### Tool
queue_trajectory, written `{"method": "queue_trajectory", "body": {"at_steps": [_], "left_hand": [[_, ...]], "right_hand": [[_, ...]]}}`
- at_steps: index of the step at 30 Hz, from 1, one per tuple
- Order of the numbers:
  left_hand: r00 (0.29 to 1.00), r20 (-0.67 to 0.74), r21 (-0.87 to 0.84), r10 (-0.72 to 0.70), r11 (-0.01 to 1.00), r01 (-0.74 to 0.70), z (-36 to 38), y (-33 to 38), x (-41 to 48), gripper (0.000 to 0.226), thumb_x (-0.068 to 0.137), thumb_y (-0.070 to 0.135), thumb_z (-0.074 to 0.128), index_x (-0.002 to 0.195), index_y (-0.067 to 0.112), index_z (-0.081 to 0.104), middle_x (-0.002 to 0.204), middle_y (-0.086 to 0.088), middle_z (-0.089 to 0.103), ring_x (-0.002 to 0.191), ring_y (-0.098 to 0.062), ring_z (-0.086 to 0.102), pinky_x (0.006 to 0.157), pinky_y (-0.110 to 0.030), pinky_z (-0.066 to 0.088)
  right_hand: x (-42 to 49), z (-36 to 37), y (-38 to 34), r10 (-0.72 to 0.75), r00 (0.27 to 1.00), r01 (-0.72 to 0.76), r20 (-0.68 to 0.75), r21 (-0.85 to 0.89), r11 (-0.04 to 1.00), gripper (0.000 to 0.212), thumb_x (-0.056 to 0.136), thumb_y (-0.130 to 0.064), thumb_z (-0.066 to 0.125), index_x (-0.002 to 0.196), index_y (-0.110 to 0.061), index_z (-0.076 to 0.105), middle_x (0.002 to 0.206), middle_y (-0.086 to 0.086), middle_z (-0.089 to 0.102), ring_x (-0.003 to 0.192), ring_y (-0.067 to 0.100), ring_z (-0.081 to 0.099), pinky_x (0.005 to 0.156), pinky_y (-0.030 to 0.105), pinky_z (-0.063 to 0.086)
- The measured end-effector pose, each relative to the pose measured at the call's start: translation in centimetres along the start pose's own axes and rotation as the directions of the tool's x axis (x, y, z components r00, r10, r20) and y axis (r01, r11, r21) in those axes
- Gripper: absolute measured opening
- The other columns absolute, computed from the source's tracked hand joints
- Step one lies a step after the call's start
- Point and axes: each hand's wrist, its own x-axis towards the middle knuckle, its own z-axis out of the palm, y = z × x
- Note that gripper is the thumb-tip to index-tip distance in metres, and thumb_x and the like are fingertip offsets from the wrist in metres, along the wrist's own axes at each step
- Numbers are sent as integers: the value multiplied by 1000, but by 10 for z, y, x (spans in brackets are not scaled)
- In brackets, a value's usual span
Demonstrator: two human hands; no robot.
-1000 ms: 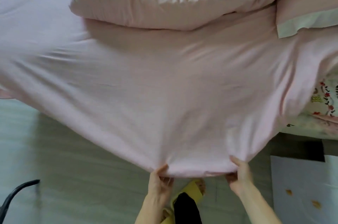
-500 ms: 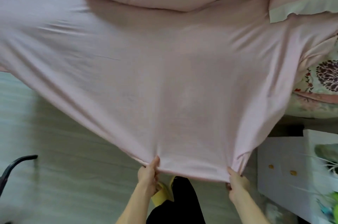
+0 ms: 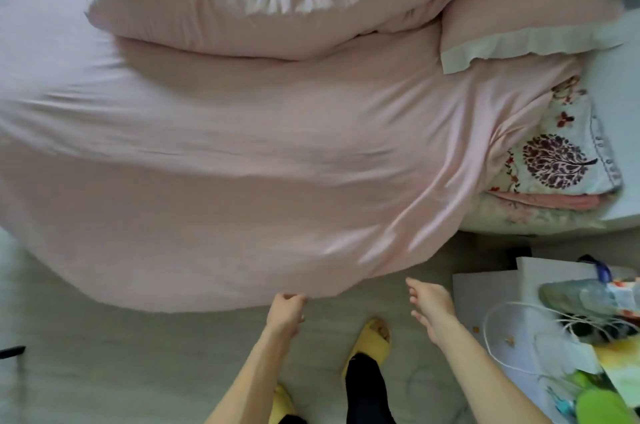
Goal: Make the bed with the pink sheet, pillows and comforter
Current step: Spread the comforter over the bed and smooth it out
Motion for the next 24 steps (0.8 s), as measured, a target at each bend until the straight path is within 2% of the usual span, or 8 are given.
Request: {"method": "queue_trajectory", "body": {"at_steps": [3, 6, 10, 13, 16, 19, 22, 24], "left_hand": [[981, 100, 63, 164, 983, -171, 61, 78, -10, 11, 87, 25, 60, 88, 15, 57, 84, -5, 61, 71, -23, 55, 56, -27, 37], [958, 142, 136, 250, 953, -269, 120, 148, -11, 29, 83, 34, 64, 106, 18, 57, 100, -1, 66, 86, -21, 65, 68, -29, 48], [899, 195, 334, 392, 836, -436, 203, 225, -9, 34, 86, 32, 61, 117, 19, 55, 107, 3, 63, 93, -16, 61, 76, -27, 47], [813, 260, 480, 521, 661, -577, 268, 266, -8, 38, 88, 39, 58, 121, 22, 52, 114, 5, 60, 96, -14, 60, 84, -32, 51], [699, 343, 624, 627, 404, -669, 316, 289, -8, 45, 90, 48, 54, 129, 28, 46, 128, 8, 51, 106, -17, 58, 79, -31, 48], [622, 410, 731, 667, 168, -661, 360, 301, 2, 49, 90, 52, 51, 131, 28, 41, 131, 6, 49, 112, -20, 54, 80, -34, 49], [629, 412, 803, 660, 64, -593, 389, 307, 20, 48, 89, 53, 49, 128, 26, 40, 126, 5, 53, 114, -20, 53, 86, -36, 49], [613, 426, 811, 665, 21, -585, 393, 308, 28, 42, 93, 50, 47, 126, 25, 41, 122, 5, 56, 109, -18, 55, 82, -32, 49]], "right_hand": [[25, -40, -60, -103, 995, 103, -5, -4, 995, 12, 92, -30, 65, 95, -19, 60, 107, 6, 65, 100, 23, 63, 91, 42, 54], [50, -77, -115, -187, 982, 188, -19, 9, 982, 19, 93, -30, 65, 105, -17, 58, 106, 5, 64, 102, 25, 62, 93, 45, 53], [96, -128, -185, -261, 965, 262, -19, 16, 965, 32, 91, -34, 65, 115, -15, 55, 105, 6, 61, 99, 23, 59, 95, 47, 51], [139, -162, -228, -293, 956, 294, -33, 57, 954, 41, 92, -30, 63, 120, 0, 55, 102, 23, 57, 100, 31, 59, 98, 51, 47], [167, -175, -254, -320, 947, 318, 21, 61, 946, 33, 90, -34, 62, 110, -8, 58, 109, 11, 62, 98, 23, 59, 95, 49, 50], [196, -180, -266, -314, 939, 303, 142, 93, 949, 42, 83, -49, 63, 114, -20, 62, 112, 1, 68, 102, 18, 64, 95, 50, 51], [219, -175, -273, -313, 931, 293, 187, 130, 947, 60, 79, -59, 67, 125, -22, 56, 124, -4, 64, 109, 17, 63, 98, 42, 51], [228, -172, -275, -306, 943, 294, 133, 104, 950, 57, 84, -51, 67, 126, -14, 56, 113, -3, 65, 100, 16, 63, 88, 34, 54]]}}
